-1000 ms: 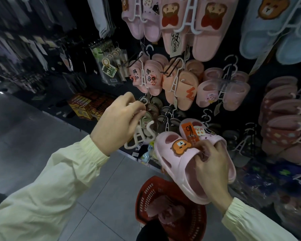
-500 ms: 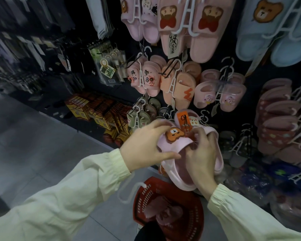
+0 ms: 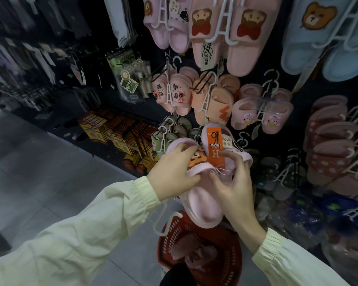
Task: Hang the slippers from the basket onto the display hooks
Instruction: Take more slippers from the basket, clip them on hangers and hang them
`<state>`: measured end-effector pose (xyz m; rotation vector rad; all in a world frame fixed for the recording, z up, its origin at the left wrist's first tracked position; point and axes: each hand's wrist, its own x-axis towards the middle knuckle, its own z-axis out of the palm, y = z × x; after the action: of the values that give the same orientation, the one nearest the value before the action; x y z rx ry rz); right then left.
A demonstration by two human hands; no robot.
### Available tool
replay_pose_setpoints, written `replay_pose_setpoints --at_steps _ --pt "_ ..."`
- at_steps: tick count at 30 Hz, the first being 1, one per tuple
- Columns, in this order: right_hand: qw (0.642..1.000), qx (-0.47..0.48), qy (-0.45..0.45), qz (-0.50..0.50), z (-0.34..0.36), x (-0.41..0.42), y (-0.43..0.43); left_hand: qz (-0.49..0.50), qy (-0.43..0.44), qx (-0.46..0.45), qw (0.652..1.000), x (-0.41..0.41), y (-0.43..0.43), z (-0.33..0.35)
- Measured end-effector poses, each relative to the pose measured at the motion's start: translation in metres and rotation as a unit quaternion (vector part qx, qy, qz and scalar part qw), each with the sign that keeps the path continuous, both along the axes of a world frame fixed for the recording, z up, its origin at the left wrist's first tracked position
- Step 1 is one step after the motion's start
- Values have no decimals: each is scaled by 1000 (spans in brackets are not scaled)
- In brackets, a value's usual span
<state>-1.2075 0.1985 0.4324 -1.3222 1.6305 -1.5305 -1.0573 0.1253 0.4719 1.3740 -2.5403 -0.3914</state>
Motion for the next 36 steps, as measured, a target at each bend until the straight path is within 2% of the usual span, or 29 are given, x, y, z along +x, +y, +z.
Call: replay_pose_setpoints --at_steps 7,12,17,26,30,36 --pt "996 -8 46 75 2 1 10 2 16 41 999 7 -15 -11" --pt "988 23 105 110 -5 4 13 7 22 78 997 6 -22 -16" --pt "988 19 131 85 -15 13 15 27 51 91 994 4 -23 -21" --pt "965 40 258 2 -20 21 7 30 133 95 986 -9 -15 -15" --pt "957 59 284 -23 -22 24 8 31 123 63 990 -15 -12 -12" --pt "958 83 274 3 -25 24 13 43 98 87 990 -13 -12 -8"
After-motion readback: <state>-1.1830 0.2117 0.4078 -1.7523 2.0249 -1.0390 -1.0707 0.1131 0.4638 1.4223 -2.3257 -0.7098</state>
